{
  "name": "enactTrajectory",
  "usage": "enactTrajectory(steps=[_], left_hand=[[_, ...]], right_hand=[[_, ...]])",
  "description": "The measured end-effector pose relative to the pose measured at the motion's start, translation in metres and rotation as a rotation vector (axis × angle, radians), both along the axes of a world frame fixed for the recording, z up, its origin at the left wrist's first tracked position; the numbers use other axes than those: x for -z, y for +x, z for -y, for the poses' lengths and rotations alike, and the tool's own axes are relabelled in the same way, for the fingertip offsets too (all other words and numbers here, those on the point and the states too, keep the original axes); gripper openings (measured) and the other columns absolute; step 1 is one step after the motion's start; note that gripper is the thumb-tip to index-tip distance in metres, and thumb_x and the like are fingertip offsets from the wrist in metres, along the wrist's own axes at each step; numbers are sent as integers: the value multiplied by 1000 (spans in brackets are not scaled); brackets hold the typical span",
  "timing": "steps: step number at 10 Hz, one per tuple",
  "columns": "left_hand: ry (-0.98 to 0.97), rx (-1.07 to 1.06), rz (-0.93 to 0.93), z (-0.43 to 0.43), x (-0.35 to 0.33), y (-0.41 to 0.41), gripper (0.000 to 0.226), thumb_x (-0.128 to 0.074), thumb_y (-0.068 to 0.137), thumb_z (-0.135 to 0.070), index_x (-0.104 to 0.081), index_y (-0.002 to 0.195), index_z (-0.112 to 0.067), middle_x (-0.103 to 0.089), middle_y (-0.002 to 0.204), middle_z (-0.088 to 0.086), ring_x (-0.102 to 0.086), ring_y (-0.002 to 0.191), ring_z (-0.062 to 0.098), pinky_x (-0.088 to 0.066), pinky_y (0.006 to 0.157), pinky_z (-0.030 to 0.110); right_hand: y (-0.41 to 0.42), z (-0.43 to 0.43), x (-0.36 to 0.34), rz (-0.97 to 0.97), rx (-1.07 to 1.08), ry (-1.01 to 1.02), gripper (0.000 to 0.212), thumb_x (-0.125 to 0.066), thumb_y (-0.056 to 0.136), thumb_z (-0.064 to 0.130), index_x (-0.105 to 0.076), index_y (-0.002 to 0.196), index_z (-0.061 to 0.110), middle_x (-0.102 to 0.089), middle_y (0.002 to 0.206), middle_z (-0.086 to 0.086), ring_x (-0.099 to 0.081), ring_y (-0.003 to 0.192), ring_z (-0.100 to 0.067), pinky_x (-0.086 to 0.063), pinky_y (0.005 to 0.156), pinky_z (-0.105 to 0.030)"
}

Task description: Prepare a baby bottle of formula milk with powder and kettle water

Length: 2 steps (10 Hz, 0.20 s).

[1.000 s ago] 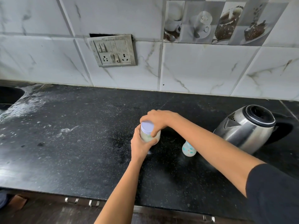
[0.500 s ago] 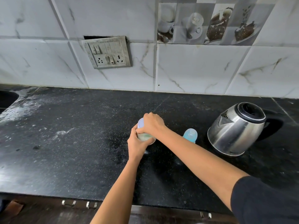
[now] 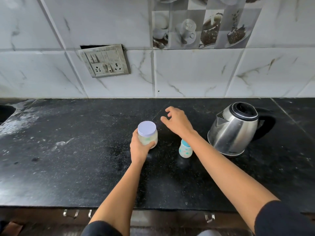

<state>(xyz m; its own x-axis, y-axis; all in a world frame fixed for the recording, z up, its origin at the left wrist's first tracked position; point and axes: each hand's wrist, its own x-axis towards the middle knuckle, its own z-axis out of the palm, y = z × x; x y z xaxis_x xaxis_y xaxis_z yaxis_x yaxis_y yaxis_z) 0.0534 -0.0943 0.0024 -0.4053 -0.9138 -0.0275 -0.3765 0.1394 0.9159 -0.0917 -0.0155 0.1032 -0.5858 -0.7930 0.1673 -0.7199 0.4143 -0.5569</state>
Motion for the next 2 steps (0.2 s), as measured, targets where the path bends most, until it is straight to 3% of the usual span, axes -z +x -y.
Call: enactTrajectory(steps=[2], left_hand=[[-15, 19, 10, -4, -8, -1, 94, -85, 63, -23, -32, 140, -23, -47, 139, -1, -45, 126, 21, -39, 100, 35]], right_hand=[[-13, -44, 9, -3, 103, -238, 27, -59, 92, 25, -60, 115, 11, -64, 106, -4, -59, 88, -10, -54, 78, -29]])
